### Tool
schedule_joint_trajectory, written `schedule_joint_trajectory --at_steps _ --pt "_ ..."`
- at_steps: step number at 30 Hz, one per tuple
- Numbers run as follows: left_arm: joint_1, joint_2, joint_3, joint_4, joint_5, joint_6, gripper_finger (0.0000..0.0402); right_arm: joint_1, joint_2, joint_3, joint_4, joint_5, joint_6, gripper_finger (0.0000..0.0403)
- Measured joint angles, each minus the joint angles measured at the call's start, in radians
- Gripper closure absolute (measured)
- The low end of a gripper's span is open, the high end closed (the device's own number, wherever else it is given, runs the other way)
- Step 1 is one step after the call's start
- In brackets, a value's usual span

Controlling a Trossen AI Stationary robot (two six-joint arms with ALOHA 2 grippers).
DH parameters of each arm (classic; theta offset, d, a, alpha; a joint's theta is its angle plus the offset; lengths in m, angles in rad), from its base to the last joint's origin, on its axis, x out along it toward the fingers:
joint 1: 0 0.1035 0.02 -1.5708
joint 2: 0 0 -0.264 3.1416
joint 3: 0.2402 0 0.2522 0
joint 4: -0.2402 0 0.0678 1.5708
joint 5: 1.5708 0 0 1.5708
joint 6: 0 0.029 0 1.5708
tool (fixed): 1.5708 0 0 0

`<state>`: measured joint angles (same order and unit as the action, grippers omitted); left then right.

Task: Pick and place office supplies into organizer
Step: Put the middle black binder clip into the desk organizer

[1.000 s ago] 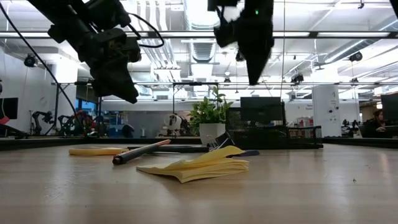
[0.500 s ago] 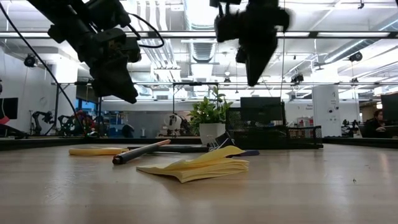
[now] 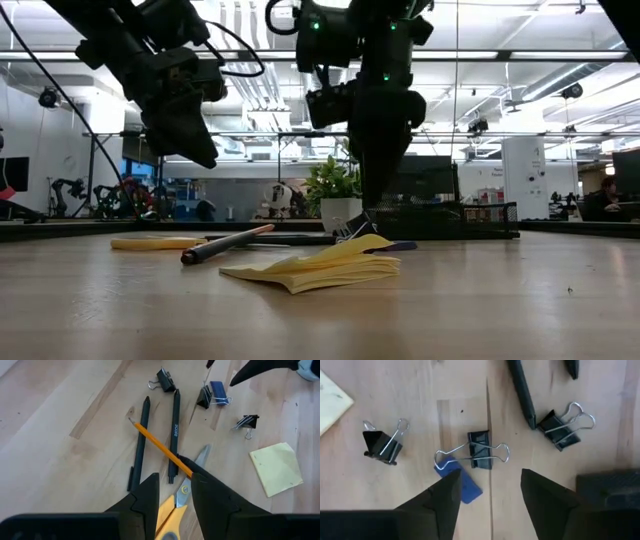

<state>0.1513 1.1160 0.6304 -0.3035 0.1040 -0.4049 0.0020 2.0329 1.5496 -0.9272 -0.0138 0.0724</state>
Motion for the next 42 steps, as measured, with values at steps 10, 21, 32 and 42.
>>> schedule_joint_trajectory --at_steps 10,21,32,42 --pt "-0.001 0.0 0.0 -0.009 0.003 0.027 0.0304 -0.071 0.044 -0.034 0.095 -0.099 -0.069 0.0209" --pt "-0.001 0.0 -0.003 -0.052 0.003 0.051 0.0304 -0.075 0.089 -0.03 0.091 -0.178 -0.049 0.0247" --pt "-0.001 0.0 -0.033 -0.048 0.002 0.052 0.0304 -0.075 0.085 0.011 0.056 -0.182 -0.039 0.0391" --pt "-0.001 0.0 -0.062 -0.046 0.002 0.049 0.0304 -0.066 -0.073 0.139 -0.281 0.056 0.05 0.0395"
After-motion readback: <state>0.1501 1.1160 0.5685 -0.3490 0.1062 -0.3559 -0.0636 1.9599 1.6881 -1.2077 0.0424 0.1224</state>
